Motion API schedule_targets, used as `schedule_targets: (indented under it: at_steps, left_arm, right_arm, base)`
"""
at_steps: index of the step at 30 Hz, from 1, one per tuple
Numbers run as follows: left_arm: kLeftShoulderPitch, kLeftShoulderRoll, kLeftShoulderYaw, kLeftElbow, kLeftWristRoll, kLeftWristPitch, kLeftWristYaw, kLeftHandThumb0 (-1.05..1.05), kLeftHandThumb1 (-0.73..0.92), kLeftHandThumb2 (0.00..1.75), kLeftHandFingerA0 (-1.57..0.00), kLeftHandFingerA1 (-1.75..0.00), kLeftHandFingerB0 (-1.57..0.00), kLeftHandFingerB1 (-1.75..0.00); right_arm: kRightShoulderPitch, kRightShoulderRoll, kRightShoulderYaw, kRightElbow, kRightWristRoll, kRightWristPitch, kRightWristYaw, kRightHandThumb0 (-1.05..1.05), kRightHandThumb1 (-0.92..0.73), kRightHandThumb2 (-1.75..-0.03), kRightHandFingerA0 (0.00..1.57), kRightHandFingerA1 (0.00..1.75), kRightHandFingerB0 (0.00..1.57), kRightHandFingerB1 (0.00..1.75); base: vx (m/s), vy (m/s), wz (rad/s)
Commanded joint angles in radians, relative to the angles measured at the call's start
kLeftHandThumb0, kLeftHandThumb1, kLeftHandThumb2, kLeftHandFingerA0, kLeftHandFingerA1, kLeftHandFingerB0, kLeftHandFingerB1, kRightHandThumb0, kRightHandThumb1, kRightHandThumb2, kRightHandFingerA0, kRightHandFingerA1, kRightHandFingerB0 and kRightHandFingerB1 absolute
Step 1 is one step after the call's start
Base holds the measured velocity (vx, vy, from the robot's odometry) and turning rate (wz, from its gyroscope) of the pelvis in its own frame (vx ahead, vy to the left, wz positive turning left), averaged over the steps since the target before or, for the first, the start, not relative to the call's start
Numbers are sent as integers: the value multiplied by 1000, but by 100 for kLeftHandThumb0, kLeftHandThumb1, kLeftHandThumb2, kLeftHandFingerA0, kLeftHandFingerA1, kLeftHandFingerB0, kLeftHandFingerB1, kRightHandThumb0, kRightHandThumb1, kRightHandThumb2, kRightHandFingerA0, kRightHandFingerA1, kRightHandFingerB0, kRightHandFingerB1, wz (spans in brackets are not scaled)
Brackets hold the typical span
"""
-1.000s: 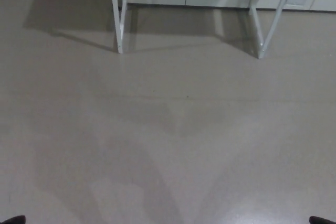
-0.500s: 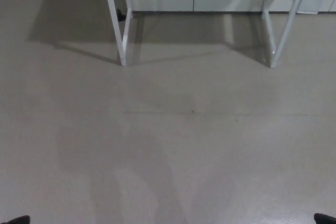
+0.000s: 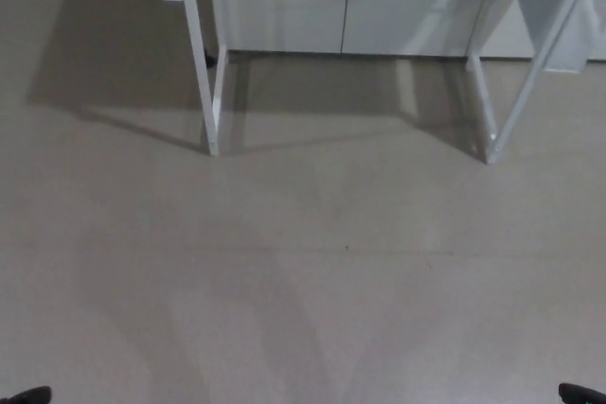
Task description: The robot walk towards a table in front and click the button on the base of the boilling pot using its left middle finger
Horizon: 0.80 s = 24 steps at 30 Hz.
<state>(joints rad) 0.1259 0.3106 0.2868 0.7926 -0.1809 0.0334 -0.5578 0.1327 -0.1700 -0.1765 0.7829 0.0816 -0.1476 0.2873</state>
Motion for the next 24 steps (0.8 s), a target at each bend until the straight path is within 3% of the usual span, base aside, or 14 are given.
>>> schedule_targets:
  at_steps: [1,3,4,7,8,9,10,11,12,13,15,16,24]
  left_arm:
    - [8,12,-13,-11,6,-22,12,5,61,58,-17,-33,-18,-27]
    - [11,13,-16,-9,7,-31,12,5,61,58,-18,-33,-17,-27]
    - [12,14,-18,-8,9,-36,13,5,61,58,-18,-33,-17,-27]
    - [18,19,-30,-16,16,-34,13,5,61,58,-15,-33,-17,-27]
    - [22,20,-31,-15,13,-40,6,4,43,88,-4,-46,-7,-45]
    - [22,21,-33,-11,10,-48,-2,4,43,88,-4,-46,-6,-45]
    - [23,22,-35,-11,10,-52,-2,4,43,88,-4,-46,-6,-45]
    - [23,25,-40,-9,15,-55,1,3,63,58,-15,-32,-17,-28]
    - [20,26,-42,-7,15,-58,1,3,63,58,-15,-32,-17,-28]
    - [19,26,-43,-4,15,-57,5,4,62,58,-17,-33,-16,-27]
    - [17,26,-43,-3,12,-55,6,4,63,58,-15,-32,-18,-28]
    - [18,25,-43,-6,11,-51,7,4,62,58,-15,-32,-18,-28]
    - [20,29,-63,2,31,-87,30,5,63,59,-17,-33,-16,-27]
  right_arm:
    - [3,-15,0,6,-3,-8,-18,-8,-37,-86,33,58,19,51]
    - [5,-17,4,7,-8,-13,-20,-9,-36,-85,35,58,20,51]
    - [6,-18,6,6,-10,-13,-21,-9,-36,-85,35,58,20,51]
    - [9,-19,11,8,-12,-13,-25,-9,-37,-86,35,59,19,51]
    - [10,-19,11,13,-10,-16,-23,-9,-36,-86,36,59,19,51]
    - [10,-20,10,16,-8,-19,-21,-9,-37,-86,36,59,19,51]
    - [10,-20,11,15,-9,-20,-22,-9,-37,-86,36,59,19,51]
    - [12,-21,11,13,-9,-19,-23,-9,-37,-86,35,58,19,51]
    - [12,-21,12,10,-9,-16,-25,-9,-38,-86,34,58,20,51]
    - [13,-20,12,8,-8,-15,-27,-11,-54,-56,46,39,33,34]
    - [12,-19,13,7,-7,-13,-26,-11,-55,-56,45,39,33,33]
    - [12,-19,13,9,-5,-14,-23,-9,-36,-86,36,59,20,51]
    - [10,-24,21,13,-14,-19,-31,-10,-38,-86,34,58,18,50]
  base:
    - [218,-122,8]
    - [232,-155,15]
    - [349,-119,-199]
    - [223,-218,37]
    - [200,-197,-4]
    - [197,-188,-6]
    - [191,-96,-2]
    - [151,-50,-6]
    - [180,-25,-10]
    - [181,20,-2]
    - [171,63,-8]
    - [161,117,-1]
    - [240,97,18]
